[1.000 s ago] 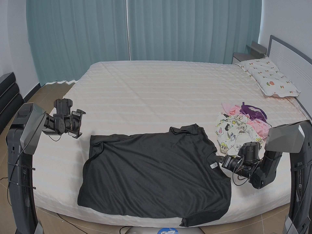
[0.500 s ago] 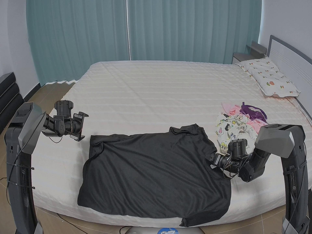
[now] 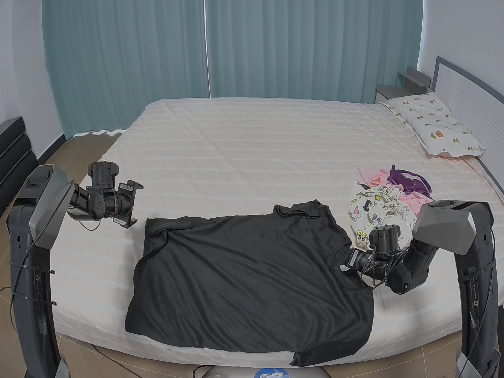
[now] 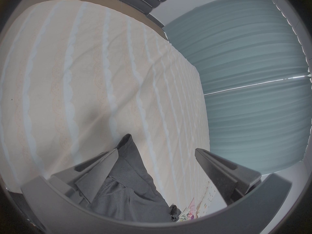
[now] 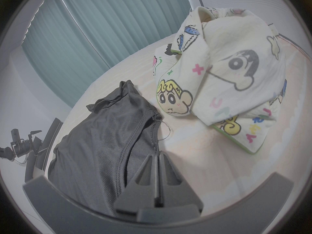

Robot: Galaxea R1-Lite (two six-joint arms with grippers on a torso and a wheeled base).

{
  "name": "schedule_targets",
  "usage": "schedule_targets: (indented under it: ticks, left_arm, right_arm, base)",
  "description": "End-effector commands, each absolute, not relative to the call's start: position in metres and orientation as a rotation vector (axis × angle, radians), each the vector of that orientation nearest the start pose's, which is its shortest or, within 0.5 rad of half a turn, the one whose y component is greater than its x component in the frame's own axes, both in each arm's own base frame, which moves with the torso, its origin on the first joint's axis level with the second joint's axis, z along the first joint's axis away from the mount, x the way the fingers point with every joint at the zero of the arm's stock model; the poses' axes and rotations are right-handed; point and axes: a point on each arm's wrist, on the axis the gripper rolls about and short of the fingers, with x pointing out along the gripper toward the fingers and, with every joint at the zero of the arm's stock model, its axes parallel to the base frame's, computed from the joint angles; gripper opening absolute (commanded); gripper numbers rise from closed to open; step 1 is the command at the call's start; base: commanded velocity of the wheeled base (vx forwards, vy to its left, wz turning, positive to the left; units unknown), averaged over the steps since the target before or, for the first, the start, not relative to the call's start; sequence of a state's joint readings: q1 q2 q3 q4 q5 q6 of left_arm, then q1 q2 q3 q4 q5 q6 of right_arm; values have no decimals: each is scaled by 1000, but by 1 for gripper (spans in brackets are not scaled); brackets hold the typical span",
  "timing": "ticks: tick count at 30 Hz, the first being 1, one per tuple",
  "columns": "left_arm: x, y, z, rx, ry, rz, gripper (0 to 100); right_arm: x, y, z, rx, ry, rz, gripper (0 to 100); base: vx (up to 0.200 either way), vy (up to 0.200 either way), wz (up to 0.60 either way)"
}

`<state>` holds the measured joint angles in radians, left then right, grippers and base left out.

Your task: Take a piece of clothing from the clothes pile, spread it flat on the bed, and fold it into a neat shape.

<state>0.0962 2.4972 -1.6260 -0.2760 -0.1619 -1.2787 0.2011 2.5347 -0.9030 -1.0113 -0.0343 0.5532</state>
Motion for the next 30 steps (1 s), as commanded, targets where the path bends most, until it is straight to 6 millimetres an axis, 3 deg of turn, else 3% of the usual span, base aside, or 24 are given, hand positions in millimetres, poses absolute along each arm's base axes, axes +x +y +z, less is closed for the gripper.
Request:
schedule_targets:
  ticks: [1,12,22,23,30]
  left_arm:
    - [493,44,37,-1314,553,327,100]
    - [493,43,37,-1312,554,325,100]
    - [493,43,37,-1312,554,325,100]
    - [493,43,37,-1312,555,326,100]
    - [489,43,39,-1307,559,329,100]
  right_arm:
    - [386,73,-58,468,626,-22,0]
    - [382,44,-59,473,634,-100,0]
    - [378,45,-62,451,647,-91,0]
    - [378,46,-61,449,642,-89,100]
    - [378,47,-49,455,616,-83,100]
  base:
    - [0,0,0]
    - [0,0,0]
    - [0,0,0]
    - [0,0,0]
    - [0,0,0]
